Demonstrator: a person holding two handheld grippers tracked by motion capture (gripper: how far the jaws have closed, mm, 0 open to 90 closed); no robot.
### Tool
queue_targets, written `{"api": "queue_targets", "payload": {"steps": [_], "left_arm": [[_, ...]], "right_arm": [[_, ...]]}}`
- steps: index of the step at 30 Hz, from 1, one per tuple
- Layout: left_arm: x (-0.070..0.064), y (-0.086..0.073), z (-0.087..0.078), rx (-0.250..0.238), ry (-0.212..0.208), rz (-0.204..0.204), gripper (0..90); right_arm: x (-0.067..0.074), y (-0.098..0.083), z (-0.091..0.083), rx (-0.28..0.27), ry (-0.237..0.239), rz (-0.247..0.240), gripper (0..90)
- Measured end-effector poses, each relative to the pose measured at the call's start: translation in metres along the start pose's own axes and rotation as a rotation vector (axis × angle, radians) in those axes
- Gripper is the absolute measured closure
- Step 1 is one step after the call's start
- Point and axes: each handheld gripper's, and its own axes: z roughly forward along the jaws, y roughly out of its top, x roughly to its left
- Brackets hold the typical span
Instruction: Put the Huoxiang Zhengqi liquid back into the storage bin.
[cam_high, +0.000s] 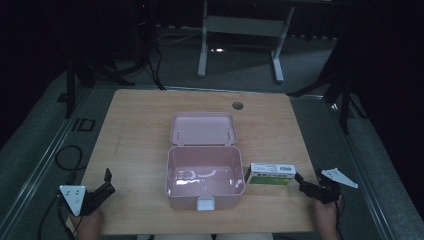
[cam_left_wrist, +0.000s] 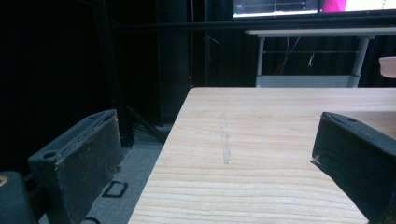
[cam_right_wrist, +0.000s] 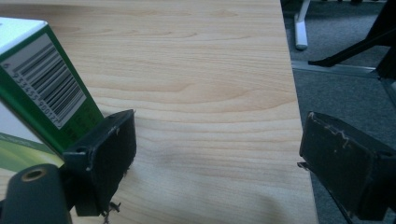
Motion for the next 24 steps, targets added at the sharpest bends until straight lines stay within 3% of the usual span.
{"api": "queue_targets", "payload": {"steps": [5, 7, 10, 11, 14, 19, 24], "left_arm": [[0.0, 0.0, -0.001, -0.015, 0.005, -0.001, 2.0], [0.001, -0.001, -0.001, -0.018, 0.006, 0.0, 2.0], [0.001, -0.001, 0.0, -0.019, 0.001, -0.001, 2.0], [0.001, -0.001, 0.0, -0.019, -0.002, -0.002, 2.0], [0.0, 0.0, 0.0, -0.016, -0.008, 0.002, 2.0], [0.0, -0.001, 0.0, -0.015, -0.014, 0.001, 2.0], [0.0, 0.0, 0.0, -0.005, -0.024, 0.0, 2.0]], "right_arm": [[-0.006, 0.003, 0.005, 0.059, 0.086, 0.021, 10.8], [-0.009, 0.005, 0.007, 0.074, 0.154, 0.033, 10.8], [-0.012, 0.008, 0.006, 0.093, 0.19, 0.031, 11.6], [-0.013, 0.012, 0.004, 0.123, 0.243, 0.004, 12.2], [-0.016, 0.02, 0.003, 0.207, 0.305, -0.079, 12.0], [-0.02, 0.031, -0.001, 0.341, 0.358, -0.202, 12.0], [-0.014, 0.035, 0.0, 0.496, 0.433, -0.355, 12.1]]}}
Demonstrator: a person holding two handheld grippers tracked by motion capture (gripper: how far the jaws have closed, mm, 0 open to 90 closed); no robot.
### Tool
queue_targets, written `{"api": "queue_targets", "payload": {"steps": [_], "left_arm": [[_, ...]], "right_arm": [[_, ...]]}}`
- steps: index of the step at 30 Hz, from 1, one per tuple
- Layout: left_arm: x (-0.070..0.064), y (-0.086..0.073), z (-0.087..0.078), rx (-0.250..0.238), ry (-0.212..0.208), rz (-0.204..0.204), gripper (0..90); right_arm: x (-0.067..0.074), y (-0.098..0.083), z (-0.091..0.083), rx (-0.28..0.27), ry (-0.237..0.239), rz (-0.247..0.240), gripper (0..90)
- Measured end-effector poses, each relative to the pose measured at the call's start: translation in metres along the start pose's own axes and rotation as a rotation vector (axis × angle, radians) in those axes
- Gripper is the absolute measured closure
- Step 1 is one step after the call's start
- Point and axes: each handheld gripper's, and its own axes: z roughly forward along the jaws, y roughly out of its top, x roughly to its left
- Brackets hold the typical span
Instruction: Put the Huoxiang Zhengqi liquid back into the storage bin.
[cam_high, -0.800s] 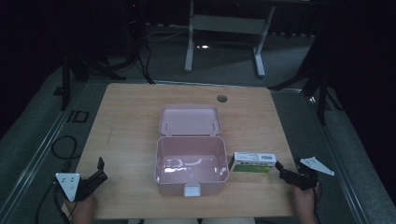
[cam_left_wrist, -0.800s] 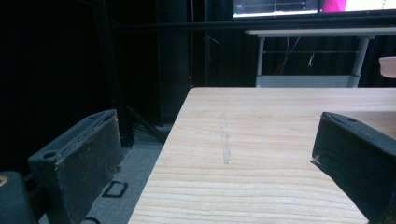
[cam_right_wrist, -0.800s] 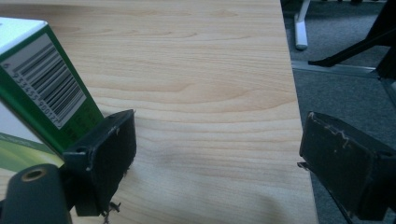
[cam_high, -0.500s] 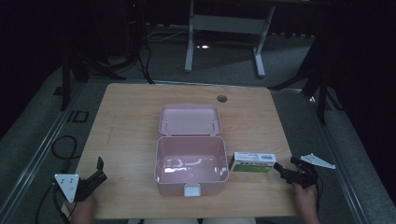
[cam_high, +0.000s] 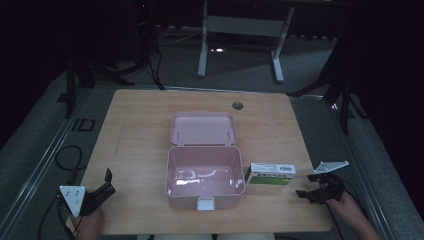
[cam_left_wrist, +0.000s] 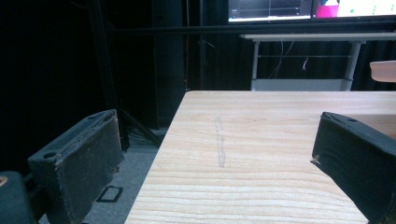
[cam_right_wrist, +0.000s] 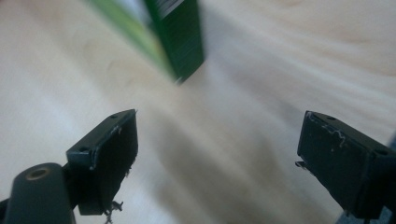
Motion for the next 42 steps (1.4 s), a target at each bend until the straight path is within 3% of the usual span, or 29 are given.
{"api": "queue_targets", "payload": {"steps": [7, 13, 20, 21, 24, 28, 33, 36, 37, 42], "left_arm": [[0.0, 0.0, 0.0, 0.002, -0.004, 0.001, 2.0], [0.0, 0.0, 0.001, 0.004, -0.014, 0.005, 2.0], [0.0, 0.0, 0.001, 0.005, -0.017, 0.007, 2.0], [0.0, 0.0, 0.001, 0.005, -0.017, 0.007, 2.0], [-0.001, 0.0, 0.001, 0.005, -0.019, 0.008, 2.0], [0.0, 0.0, 0.001, 0.007, -0.019, 0.005, 2.0], [0.0, 0.0, 0.001, 0.008, -0.023, 0.004, 2.0], [0.0, 0.0, 0.001, 0.01, -0.024, 0.001, 2.0], [0.0, 0.0, 0.001, 0.01, -0.024, 0.001, 2.0], [0.0, 0.0, 0.001, 0.009, -0.026, -0.001, 2.0]], "right_arm": [[0.009, 0.01, 0.0, 0.202, 0.057, -0.154, 13.1], [0.019, 0.02, 0.0, 0.38, 0.065, -0.264, 13.3], [0.035, 0.029, 0.002, 0.525, 0.061, -0.388, 13.3], [0.035, 0.029, 0.002, 0.525, 0.061, -0.388, 13.3], [0.047, 0.036, -0.002, 0.592, 0.075, -0.425, 13.0], [0.06, 0.045, -0.011, 0.602, 0.078, -0.471, 13.0], [0.068, 0.068, -0.025, 0.568, 0.064, -0.459, 12.7], [0.069, 0.073, -0.028, 0.557, 0.053, -0.466, 12.7], [0.068, 0.086, -0.034, 0.541, 0.039, -0.47, 12.6], [0.066, 0.111, -0.042, 0.524, 0.034, -0.525, 14.3]]}}
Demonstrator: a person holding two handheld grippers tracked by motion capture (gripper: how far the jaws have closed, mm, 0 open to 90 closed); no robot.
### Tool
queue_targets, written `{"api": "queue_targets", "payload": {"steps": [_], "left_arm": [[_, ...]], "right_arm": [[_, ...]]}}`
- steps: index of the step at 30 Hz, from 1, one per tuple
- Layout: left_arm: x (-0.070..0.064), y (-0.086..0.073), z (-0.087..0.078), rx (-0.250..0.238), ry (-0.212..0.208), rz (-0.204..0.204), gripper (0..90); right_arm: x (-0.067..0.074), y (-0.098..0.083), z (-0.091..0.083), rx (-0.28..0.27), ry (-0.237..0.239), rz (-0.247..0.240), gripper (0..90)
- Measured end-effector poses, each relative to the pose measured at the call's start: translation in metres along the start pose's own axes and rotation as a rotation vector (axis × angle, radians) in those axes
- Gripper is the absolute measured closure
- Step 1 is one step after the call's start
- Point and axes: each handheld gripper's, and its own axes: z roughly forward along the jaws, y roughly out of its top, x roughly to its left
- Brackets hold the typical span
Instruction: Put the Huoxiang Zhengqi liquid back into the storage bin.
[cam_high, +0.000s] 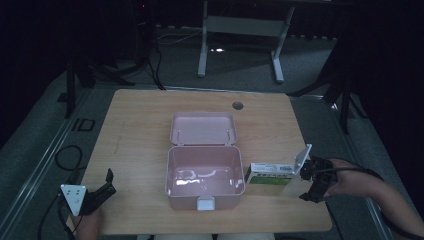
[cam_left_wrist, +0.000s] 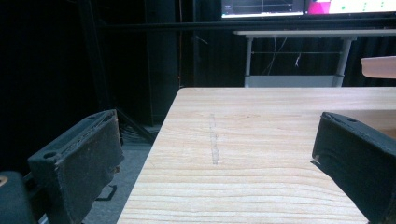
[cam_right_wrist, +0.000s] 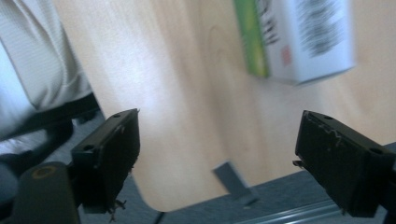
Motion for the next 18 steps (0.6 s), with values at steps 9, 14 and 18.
{"api": "queue_targets", "payload": {"steps": [9, 14, 18], "left_arm": [[0.0, 0.0, 0.0, 0.001, -0.006, -0.004, 2.0], [0.0, 0.0, 0.0, 0.003, -0.008, 0.0, 2.0], [0.001, 0.0, 0.0, 0.002, -0.01, -0.005, 2.0]], "right_arm": [[-0.019, 0.03, -0.011, 0.0, -0.006, -0.067, 18.3], [-0.026, 0.044, -0.012, 0.02, -0.019, -0.114, 25.4], [-0.029, 0.056, -0.007, 0.047, 0.003, -0.142, 32.5]]}}
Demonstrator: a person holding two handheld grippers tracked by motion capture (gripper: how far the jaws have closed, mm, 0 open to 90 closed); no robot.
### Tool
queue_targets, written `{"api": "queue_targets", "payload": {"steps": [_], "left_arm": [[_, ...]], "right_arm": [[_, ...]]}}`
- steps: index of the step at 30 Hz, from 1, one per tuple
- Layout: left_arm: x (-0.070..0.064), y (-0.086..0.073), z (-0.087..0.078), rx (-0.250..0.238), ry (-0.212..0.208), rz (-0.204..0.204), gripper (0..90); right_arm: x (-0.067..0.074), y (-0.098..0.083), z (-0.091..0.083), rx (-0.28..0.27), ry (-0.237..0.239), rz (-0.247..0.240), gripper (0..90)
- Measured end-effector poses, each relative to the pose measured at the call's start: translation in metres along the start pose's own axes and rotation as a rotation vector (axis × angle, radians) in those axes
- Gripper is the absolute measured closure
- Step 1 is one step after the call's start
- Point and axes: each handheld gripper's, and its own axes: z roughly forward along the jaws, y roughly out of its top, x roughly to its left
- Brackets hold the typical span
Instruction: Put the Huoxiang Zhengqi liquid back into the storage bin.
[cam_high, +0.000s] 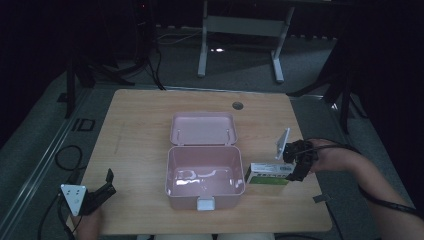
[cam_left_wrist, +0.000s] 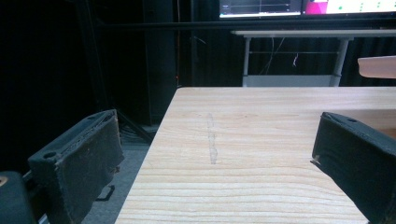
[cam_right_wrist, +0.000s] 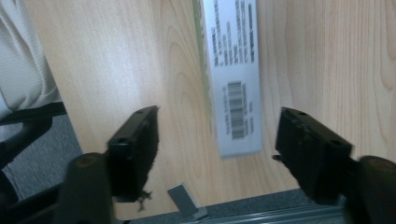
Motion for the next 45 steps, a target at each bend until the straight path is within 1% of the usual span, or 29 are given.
{"api": "queue_targets", "payload": {"steps": [2, 5, 6, 9, 13, 14, 15, 21, 22, 25, 26, 30, 35, 37, 39, 41, 42, 45], "left_arm": [[0.0, 0.0, 0.0, 0.0, 0.0, 0.0, 2.0], [0.0, 0.0, 0.0, 0.0, -0.002, 0.0, 2.0], [0.0, 0.0, 0.0, 0.001, -0.003, 0.001, 2.0], [0.0, 0.0, 0.0, 0.001, -0.004, 0.004, 2.0], [0.0, 0.0, 0.0, 0.001, -0.006, 0.005, 2.0], [0.0, 0.0, 0.0, 0.0, -0.006, 0.005, 2.0], [0.0, 0.0, 0.0, -0.001, -0.006, 0.005, 2.0], [0.0, 0.0, 0.0, 0.0, -0.007, 0.007, 2.0], [0.0, 0.0, 0.0, 0.0, -0.007, 0.007, 2.0], [-0.001, 0.0, 0.0, 0.001, -0.007, 0.009, 2.0], [-0.001, 0.0, 0.0, 0.0, -0.007, 0.009, 2.0], [-0.001, 0.0, 0.0, 0.001, -0.006, 0.012, 2.0], [-0.001, 0.0, 0.0, 0.004, -0.009, 0.013, 2.0], [-0.001, 0.0, 0.0, 0.002, -0.008, 0.013, 2.0], [-0.001, 0.0, 0.0, 0.004, -0.009, 0.011, 2.0], [-0.001, 0.0, 0.0, 0.004, -0.009, 0.01, 2.0], [-0.001, 0.0, 0.0, 0.004, -0.009, 0.01, 2.0], [-0.001, 0.0, 0.0, 0.003, -0.009, 0.01, 2.0]], "right_arm": [[-0.003, 0.005, 0.003, 0.013, -0.009, -0.016, 35.7], [-0.006, 0.01, 0.005, 0.014, -0.006, -0.024, 37.9], [-0.008, 0.013, 0.006, 0.016, -0.009, -0.028, 40.8], [-0.009, 0.023, 0.011, 0.027, 0.002, -0.051, 45.1], [-0.009, 0.034, 0.019, 0.04, 0.013, -0.079, 47.0], [-0.009, 0.034, 0.019, 0.04, 0.013, -0.079, 47.0], [-0.01, 0.037, 0.022, 0.039, 0.023, -0.08, 48.4], [-0.009, 0.042, 0.029, 0.044, 0.031, -0.086, 50.6], [-0.009, 0.044, 0.033, 0.05, 0.031, -0.09, 53.4], [-0.01, 0.044, 0.036, 0.061, 0.035, -0.091, 55.0], [-0.011, 0.044, 0.039, 0.073, 0.03, -0.09, 57.8], [-0.012, 0.044, 0.043, 0.077, 0.03, -0.094, 60.4], [-0.013, 0.044, 0.043, 0.079, 0.034, -0.103, 61.8], [-0.013, 0.045, 0.042, 0.093, 0.042, -0.096, 61.9], [-0.013, 0.046, 0.042, 0.1, 0.046, -0.109, 62.0], [-0.013, 0.048, 0.041, 0.11, 0.06, -0.104, 62.0], [-0.013, 0.049, 0.039, 0.115, 0.075, -0.094, 62.1], [-0.012, 0.05, 0.036, 0.123, 0.075, -0.091, 62.1]]}}
